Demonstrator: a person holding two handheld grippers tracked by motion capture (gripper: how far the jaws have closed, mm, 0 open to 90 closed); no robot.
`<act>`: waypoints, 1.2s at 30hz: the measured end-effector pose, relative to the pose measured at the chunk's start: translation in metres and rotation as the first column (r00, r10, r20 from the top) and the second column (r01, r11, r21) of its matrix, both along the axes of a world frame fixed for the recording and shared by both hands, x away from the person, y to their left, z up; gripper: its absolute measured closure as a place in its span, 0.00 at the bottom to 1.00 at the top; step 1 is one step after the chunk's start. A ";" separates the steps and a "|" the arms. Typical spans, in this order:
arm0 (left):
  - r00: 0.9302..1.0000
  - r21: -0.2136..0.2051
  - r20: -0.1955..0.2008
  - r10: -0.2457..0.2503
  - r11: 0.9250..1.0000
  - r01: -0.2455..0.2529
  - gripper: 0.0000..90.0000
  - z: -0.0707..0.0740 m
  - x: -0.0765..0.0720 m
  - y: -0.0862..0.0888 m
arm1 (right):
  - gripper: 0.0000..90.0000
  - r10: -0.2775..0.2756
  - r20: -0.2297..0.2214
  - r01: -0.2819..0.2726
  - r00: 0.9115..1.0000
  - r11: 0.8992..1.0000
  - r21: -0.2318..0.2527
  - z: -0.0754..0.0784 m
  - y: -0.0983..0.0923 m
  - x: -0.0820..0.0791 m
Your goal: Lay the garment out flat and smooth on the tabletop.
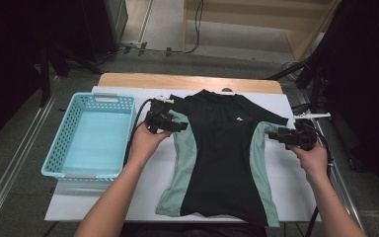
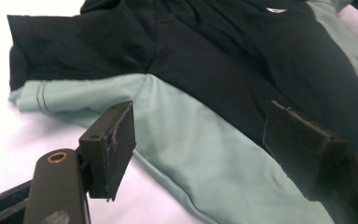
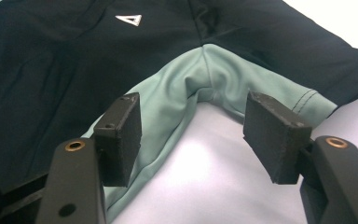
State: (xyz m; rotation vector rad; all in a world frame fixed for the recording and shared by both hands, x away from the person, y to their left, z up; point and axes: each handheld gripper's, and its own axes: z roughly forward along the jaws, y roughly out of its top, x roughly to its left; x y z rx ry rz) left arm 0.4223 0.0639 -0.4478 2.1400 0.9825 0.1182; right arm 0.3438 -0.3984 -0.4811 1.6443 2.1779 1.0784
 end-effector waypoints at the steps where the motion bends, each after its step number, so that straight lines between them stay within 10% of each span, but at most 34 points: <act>1: 1.000 0.003 -0.001 0.004 1.000 -0.004 0.29 -0.001 0.003 0.000 | 0.39 -0.002 0.000 0.002 1.000 1.000 -0.002 0.000 0.000 0.001; 22: 0.991 0.036 0.055 0.119 0.992 -0.121 0.31 -0.019 0.061 0.001 | 0.31 -0.065 0.006 0.065 0.998 0.998 0.008 -0.003 -0.014 0.024; 36: 0.972 0.095 0.041 0.231 0.968 -0.234 0.39 -0.048 0.083 0.007 | 0.34 -0.176 -0.010 0.175 0.984 0.982 -0.071 -0.018 -0.032 0.050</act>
